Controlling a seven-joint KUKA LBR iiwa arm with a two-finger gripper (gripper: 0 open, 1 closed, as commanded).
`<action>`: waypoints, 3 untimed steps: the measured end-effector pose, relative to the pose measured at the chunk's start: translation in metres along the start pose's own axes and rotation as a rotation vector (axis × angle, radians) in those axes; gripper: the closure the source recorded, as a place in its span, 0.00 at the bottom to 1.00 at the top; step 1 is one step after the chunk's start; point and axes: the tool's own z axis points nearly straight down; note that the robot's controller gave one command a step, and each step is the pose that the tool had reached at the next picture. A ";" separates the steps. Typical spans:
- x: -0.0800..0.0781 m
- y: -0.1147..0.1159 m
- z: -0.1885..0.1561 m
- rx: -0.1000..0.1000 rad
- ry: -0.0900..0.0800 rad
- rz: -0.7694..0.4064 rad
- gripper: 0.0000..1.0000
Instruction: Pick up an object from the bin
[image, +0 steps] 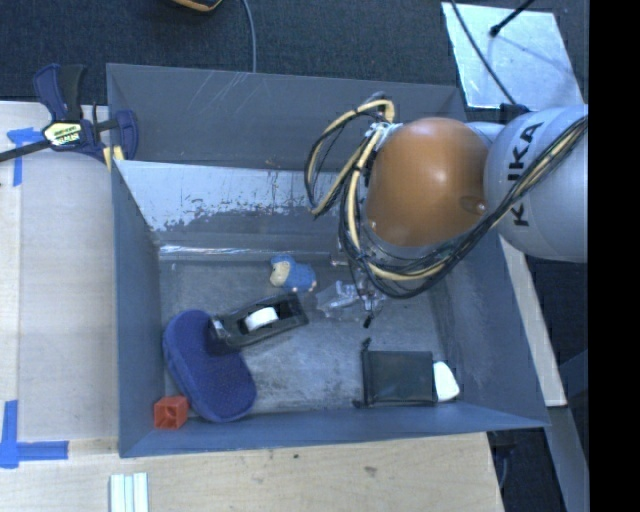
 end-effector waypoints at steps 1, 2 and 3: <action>0.003 0.027 -0.018 -0.004 0.001 -0.398 1.00; -0.001 0.055 0.005 -0.008 -0.001 -0.824 1.00; 0.000 0.055 0.004 -0.007 0.000 -0.823 0.00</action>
Offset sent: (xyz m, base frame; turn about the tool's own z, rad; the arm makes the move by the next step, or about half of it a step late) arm -0.0270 -0.0004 0.0175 -0.3973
